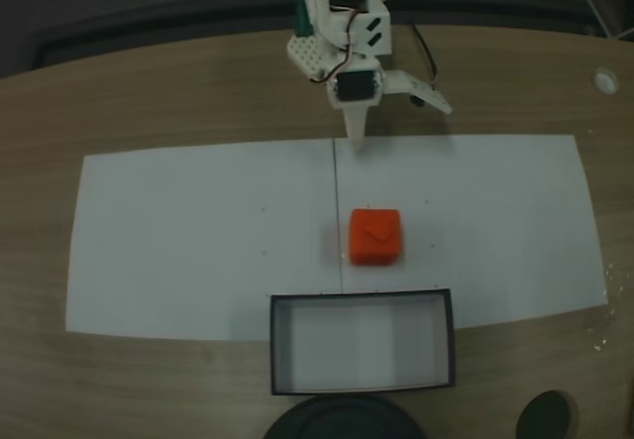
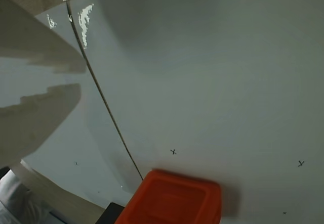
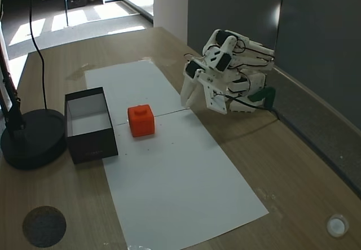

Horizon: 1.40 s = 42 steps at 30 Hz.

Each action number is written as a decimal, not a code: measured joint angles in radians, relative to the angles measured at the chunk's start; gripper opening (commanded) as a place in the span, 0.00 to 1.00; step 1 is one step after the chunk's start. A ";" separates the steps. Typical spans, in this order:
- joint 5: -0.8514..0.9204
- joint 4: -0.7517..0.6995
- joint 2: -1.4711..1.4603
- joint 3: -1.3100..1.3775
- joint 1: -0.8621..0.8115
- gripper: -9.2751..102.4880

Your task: Grab a orange square and put it in the box.

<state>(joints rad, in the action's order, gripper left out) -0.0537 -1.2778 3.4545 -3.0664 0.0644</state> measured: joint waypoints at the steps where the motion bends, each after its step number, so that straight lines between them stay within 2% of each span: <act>1: 0.000 0.000 0.000 0.000 0.002 0.09; 7: -0.002 0.003 0.000 0.000 0.006 0.10; 14: 0.000 0.133 0.000 0.000 0.003 0.30; 16: 0.000 0.172 0.000 -0.002 0.003 0.33; 21: 0.000 0.216 -0.002 0.017 0.003 0.35; 27: 0.000 0.176 -0.087 0.268 0.018 0.37; 33: 0.086 0.110 -0.445 0.581 0.080 0.40; 42: 0.064 -0.107 -1.302 1.140 0.086 0.40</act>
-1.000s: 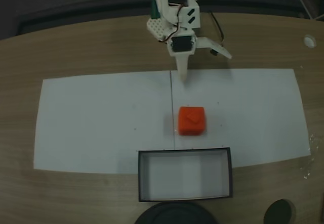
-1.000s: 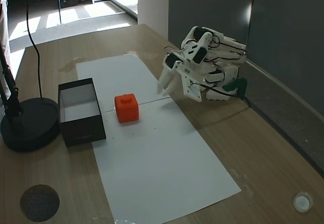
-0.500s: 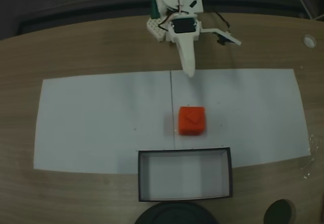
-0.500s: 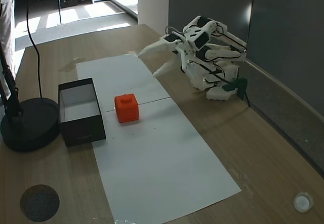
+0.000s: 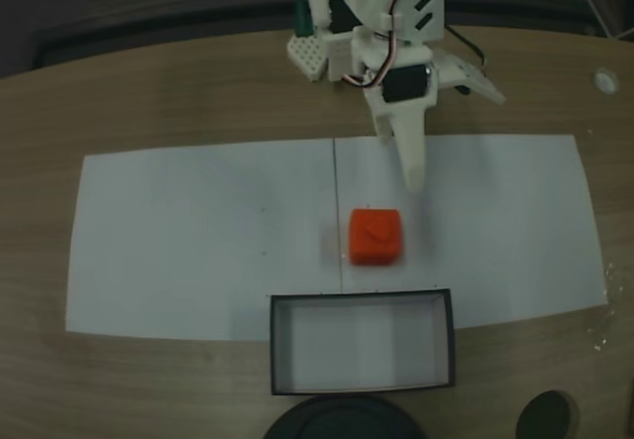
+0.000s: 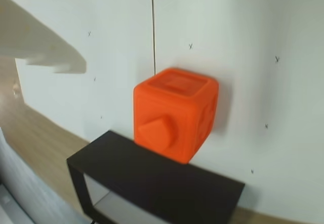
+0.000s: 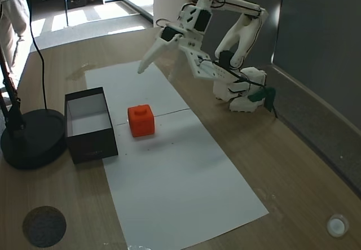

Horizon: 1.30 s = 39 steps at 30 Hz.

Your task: Grab a orange square and put it in the box.

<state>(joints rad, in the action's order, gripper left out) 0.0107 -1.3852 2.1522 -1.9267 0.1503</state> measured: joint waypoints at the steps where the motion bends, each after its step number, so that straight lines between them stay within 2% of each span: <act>1: -0.011 -0.012 -0.095 0.051 -0.011 0.40; 7: -0.029 -0.020 -0.511 0.250 -0.067 0.40; 15: -0.032 0.021 -0.678 0.275 -0.054 0.39; 17: -0.032 0.031 -0.699 0.275 -0.061 0.32; 20: -0.032 0.048 -0.723 0.298 -0.060 0.11; 21: -0.032 0.057 -0.724 0.308 -0.057 0.08; 25: -0.026 0.066 -0.726 0.310 -0.054 0.10; 28: -0.026 -0.003 -0.726 0.359 -0.066 0.10; 33: -0.009 -0.166 -0.594 0.669 -0.083 0.10; 39: 0.029 -0.186 -0.468 1.161 -0.106 0.10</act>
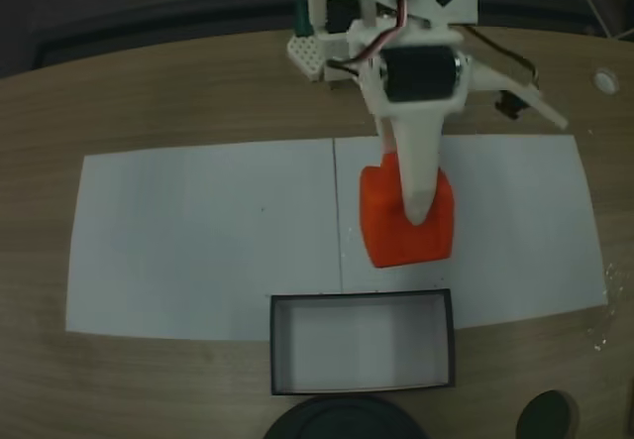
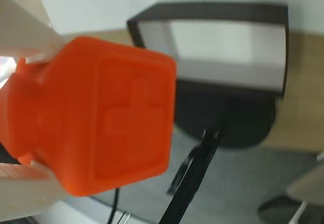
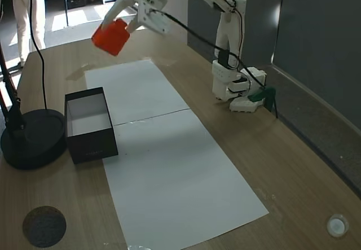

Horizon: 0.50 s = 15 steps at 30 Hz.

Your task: Grab a orange square and put it in the box.

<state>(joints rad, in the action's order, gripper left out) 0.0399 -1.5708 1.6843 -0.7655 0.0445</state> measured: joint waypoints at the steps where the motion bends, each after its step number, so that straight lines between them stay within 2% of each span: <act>1: 0.000 0.000 0.003 0.037 -0.008 0.10; 9: 0.000 0.000 -0.278 0.074 -0.035 0.10; 15: -0.031 0.063 -0.423 0.074 -0.049 0.10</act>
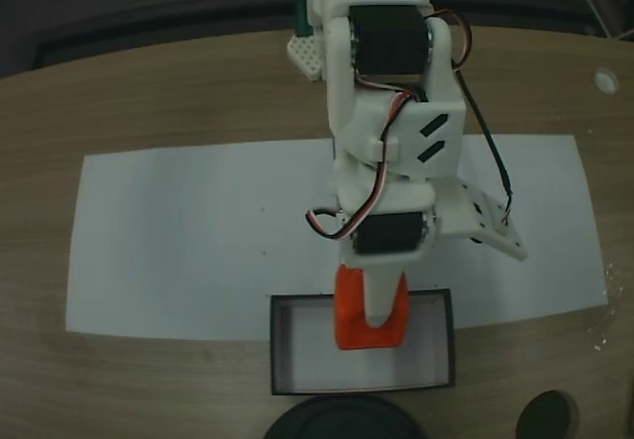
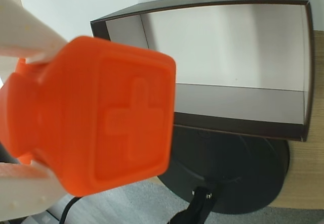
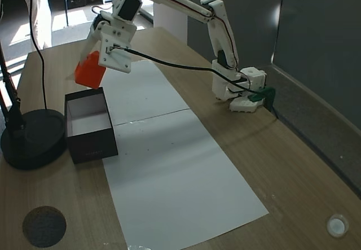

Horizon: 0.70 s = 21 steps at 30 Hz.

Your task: Grab a orange square and put it in the box.

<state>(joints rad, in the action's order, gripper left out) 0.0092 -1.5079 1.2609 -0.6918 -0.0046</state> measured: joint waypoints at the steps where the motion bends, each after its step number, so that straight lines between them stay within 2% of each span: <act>1: -0.002 0.003 -0.014 0.000 -0.008 0.10; 9: -0.002 0.012 -0.144 0.000 -0.023 0.11; 16: 0.021 0.012 -0.247 0.000 -0.020 0.33; 21: 0.021 0.012 -0.249 0.000 -0.029 0.39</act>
<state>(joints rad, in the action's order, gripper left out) 0.0307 -1.4956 1.0124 -0.6918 -0.0337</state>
